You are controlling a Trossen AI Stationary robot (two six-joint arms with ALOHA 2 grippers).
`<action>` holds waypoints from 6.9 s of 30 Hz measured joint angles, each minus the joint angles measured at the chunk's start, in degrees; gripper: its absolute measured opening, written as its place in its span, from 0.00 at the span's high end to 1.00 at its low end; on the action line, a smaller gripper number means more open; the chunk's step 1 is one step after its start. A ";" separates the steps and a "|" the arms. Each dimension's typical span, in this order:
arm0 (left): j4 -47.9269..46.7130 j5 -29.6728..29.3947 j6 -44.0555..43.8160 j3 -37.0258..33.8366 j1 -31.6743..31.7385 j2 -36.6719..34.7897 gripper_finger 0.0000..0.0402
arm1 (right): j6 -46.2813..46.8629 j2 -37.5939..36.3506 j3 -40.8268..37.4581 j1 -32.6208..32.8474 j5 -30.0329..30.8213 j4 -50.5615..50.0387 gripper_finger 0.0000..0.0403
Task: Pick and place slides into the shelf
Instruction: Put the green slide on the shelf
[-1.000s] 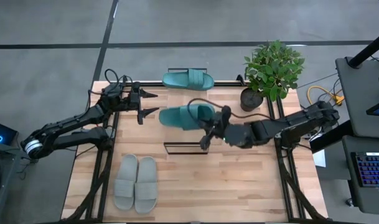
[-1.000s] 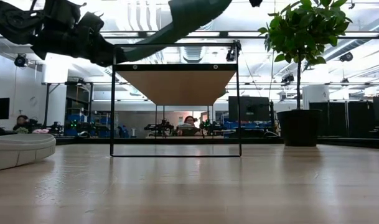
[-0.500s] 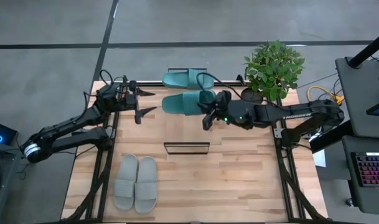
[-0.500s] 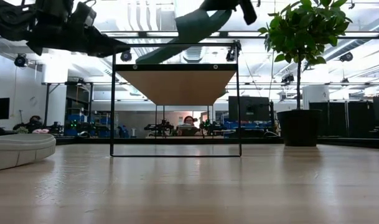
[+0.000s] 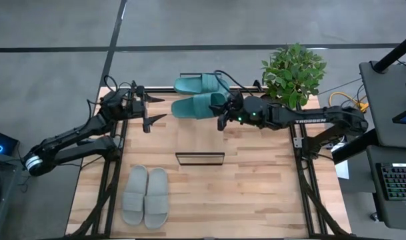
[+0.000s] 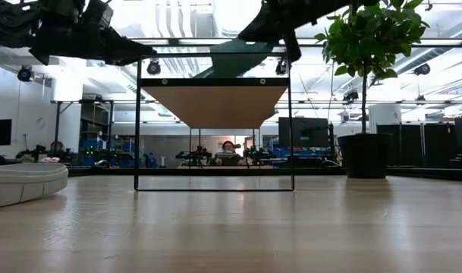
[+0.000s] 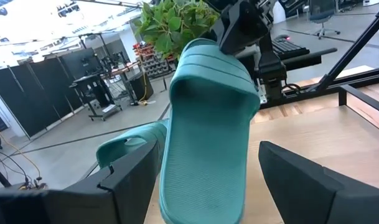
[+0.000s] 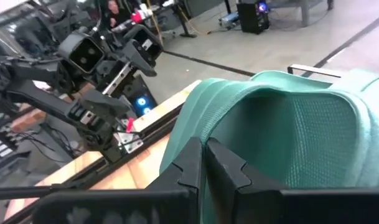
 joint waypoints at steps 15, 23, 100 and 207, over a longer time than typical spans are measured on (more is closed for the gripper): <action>-0.08 -0.01 -0.02 0.00 -0.01 0.98 0.35 | 4.36 -0.04 -13.53 -4.90 -3.76 23.05 0.98; -0.04 -0.02 -0.02 0.00 0.00 1.15 0.35 | 7.13 1.17 -14.79 -5.01 -3.71 24.53 0.98; -2.91 -0.01 0.00 0.00 0.00 0.83 0.35 | -5.49 -8.13 -14.85 -7.60 -11.45 9.77 0.59; -2.48 -0.01 -0.10 -0.74 0.01 0.89 0.35 | -85.35 3.79 -14.57 -5.86 14.34 3.49 0.73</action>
